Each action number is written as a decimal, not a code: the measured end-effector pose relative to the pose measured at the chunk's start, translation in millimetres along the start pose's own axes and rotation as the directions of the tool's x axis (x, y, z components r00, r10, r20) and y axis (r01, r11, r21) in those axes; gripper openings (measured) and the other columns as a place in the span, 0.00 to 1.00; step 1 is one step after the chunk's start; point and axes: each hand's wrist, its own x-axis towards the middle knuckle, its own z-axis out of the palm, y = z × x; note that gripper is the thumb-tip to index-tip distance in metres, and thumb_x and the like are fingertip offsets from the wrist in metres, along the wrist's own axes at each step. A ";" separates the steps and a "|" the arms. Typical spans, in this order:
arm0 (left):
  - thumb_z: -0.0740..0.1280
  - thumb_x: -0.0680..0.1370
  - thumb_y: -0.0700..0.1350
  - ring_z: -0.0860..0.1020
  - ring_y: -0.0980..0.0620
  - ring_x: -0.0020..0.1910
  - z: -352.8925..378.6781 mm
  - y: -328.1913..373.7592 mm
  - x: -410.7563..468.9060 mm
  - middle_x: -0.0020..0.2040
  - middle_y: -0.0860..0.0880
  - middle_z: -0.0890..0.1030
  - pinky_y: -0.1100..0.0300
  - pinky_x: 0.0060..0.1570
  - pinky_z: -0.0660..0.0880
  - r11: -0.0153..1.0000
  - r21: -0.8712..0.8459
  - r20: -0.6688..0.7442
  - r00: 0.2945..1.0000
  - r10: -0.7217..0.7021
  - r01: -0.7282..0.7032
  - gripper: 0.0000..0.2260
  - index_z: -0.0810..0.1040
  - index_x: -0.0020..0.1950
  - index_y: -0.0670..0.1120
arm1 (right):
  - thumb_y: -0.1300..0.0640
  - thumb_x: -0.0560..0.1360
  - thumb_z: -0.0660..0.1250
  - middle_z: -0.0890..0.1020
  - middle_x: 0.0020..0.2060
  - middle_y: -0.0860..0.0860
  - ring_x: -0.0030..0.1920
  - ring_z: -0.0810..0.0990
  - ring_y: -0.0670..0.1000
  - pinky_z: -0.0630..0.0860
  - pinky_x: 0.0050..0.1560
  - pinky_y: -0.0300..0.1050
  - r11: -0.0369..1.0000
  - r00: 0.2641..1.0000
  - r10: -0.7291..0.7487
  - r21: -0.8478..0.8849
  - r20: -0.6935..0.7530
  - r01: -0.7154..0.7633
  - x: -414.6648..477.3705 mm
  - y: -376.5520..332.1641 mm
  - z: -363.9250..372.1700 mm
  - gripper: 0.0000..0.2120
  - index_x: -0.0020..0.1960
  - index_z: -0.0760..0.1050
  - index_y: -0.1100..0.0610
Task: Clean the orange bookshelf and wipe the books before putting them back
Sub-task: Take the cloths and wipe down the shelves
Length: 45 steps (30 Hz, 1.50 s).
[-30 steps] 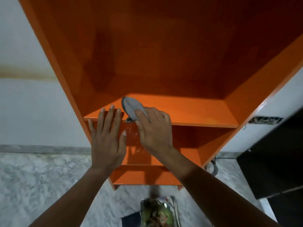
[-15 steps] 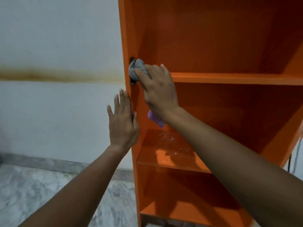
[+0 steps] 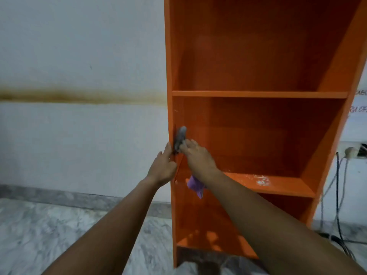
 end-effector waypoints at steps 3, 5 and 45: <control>0.59 0.81 0.59 0.64 0.40 0.77 17.1 -8.0 -18.5 0.80 0.50 0.63 0.35 0.72 0.66 0.992 0.126 0.111 0.994 -0.009 -0.005 0.31 0.49 0.81 0.59 | 0.63 0.81 0.58 0.80 0.63 0.59 0.62 0.80 0.61 0.75 0.58 0.52 0.988 0.963 0.156 -0.037 0.221 -0.152 -53.2 32.2 28.5 0.19 0.69 0.74 0.53; 0.61 0.80 0.60 0.56 0.40 0.80 26.2 -3.6 -21.6 0.83 0.50 0.54 0.34 0.75 0.59 0.971 0.239 0.163 0.986 -0.043 0.003 0.35 0.46 0.82 0.57 | 0.66 0.78 0.57 0.79 0.64 0.57 0.61 0.79 0.61 0.75 0.57 0.51 0.958 0.939 0.276 0.023 0.206 -0.286 -84.2 58.3 34.4 0.23 0.69 0.74 0.51; 0.48 0.83 0.64 0.81 0.43 0.50 172.1 -41.0 90.4 0.53 0.45 0.83 0.45 0.51 0.79 0.952 0.304 -0.136 0.990 0.024 0.019 0.28 0.75 0.68 0.48 | 0.48 0.86 0.51 0.64 0.79 0.53 0.75 0.66 0.59 0.65 0.73 0.54 0.877 0.880 0.266 0.281 0.393 -0.391 -23.0 230.5 103.3 0.21 0.79 0.63 0.47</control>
